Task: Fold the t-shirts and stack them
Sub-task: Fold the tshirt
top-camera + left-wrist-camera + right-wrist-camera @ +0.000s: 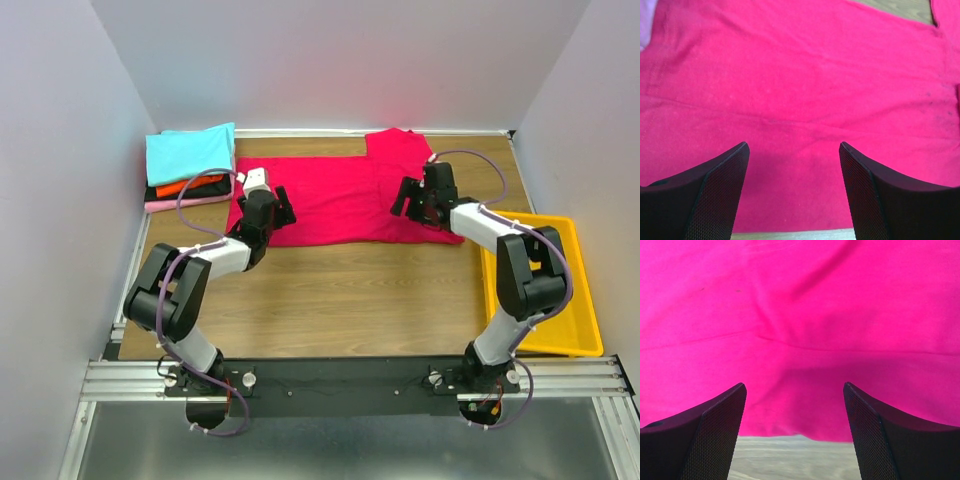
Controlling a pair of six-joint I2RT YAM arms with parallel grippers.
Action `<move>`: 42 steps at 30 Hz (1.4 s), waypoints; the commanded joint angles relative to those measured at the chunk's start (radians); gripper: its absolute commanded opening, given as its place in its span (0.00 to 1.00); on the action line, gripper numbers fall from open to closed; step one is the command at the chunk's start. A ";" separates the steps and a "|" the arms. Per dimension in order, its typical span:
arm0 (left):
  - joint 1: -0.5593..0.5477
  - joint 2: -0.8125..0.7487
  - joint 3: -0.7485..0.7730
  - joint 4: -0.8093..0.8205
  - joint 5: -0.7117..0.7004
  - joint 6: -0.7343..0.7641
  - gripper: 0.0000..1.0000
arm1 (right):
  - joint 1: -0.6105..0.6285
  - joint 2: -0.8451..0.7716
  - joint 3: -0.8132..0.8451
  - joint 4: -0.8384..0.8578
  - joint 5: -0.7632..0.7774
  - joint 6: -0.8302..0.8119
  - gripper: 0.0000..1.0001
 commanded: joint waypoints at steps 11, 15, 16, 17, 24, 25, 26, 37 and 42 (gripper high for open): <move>-0.033 0.047 -0.094 0.076 0.045 -0.021 0.79 | 0.068 0.147 0.003 0.068 -0.027 0.030 0.85; -0.041 0.090 -0.074 0.037 0.066 -0.036 0.77 | 0.066 0.155 -0.024 0.064 -0.021 0.053 0.85; -0.044 0.103 -0.070 0.027 0.063 -0.044 0.77 | 0.068 0.154 -0.032 0.062 -0.018 0.058 0.85; -0.046 0.108 -0.068 0.024 0.060 -0.047 0.77 | 0.068 0.152 -0.047 0.056 -0.016 0.065 0.85; -0.067 0.131 -0.084 0.005 0.040 -0.074 0.77 | 0.078 0.095 -0.106 0.010 0.062 0.091 0.84; -0.075 0.128 -0.094 0.002 0.036 -0.079 0.77 | 0.078 0.086 -0.124 0.007 0.070 0.095 0.84; -0.079 0.125 -0.100 0.001 0.031 -0.086 0.77 | 0.078 0.077 -0.132 -0.002 0.076 0.096 0.84; -0.191 0.093 -0.182 -0.042 -0.058 -0.174 0.77 | 0.078 -0.023 -0.271 -0.062 0.099 0.133 0.84; -0.251 0.073 -0.231 -0.076 -0.095 -0.244 0.77 | 0.077 -0.053 -0.346 -0.078 0.087 0.156 0.84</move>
